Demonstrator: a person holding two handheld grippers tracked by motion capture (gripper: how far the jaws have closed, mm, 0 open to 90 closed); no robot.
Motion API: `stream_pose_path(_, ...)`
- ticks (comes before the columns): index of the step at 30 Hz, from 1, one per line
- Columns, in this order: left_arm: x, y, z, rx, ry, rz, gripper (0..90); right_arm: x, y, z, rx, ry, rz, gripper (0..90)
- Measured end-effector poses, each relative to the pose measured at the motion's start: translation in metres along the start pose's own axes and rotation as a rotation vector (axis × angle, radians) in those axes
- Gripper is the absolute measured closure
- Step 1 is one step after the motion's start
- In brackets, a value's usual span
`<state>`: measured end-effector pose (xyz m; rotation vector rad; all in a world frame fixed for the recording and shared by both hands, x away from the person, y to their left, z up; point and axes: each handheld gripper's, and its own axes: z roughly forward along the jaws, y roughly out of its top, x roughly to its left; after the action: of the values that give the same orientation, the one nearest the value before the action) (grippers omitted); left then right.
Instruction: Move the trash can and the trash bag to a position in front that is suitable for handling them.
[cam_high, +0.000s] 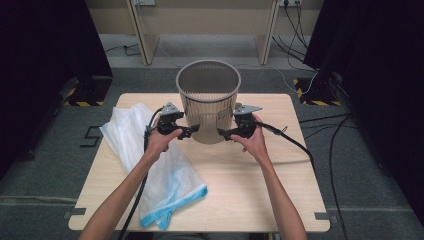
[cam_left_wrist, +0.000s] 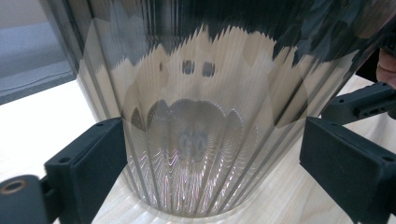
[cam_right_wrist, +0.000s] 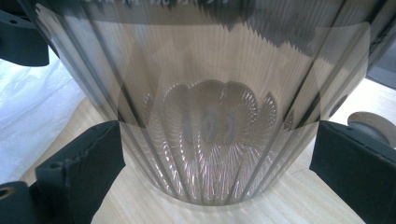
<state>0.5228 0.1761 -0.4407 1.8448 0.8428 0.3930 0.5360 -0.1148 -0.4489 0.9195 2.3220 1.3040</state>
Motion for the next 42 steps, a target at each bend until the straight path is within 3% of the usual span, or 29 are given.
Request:
stream_pose_path(15, 0.004, 0.000, 0.004, -0.009, 0.014, -0.014, 10.0, -0.006, 0.003, 0.006, -0.005, 0.001, 0.013, 2.8)
stream_pose_path(21, 0.006, 0.000, 0.006, -0.020, 0.005, -0.055, 10.5, -0.009, 0.005, 0.008, -0.005, 0.002, 0.019, 3.3)
stream_pose_path(39, 0.009, 0.002, 0.010, -0.010, 0.010, -0.059, 11.5, -0.013, 0.007, 0.009, -0.015, -0.009, 0.008, 6.3)
stream_pose_path(42, 0.009, 0.002, 0.006, -0.007, 0.003, -0.057, 15.4, -0.012, 0.006, 0.006, -0.015, -0.018, 0.010, 11.9)
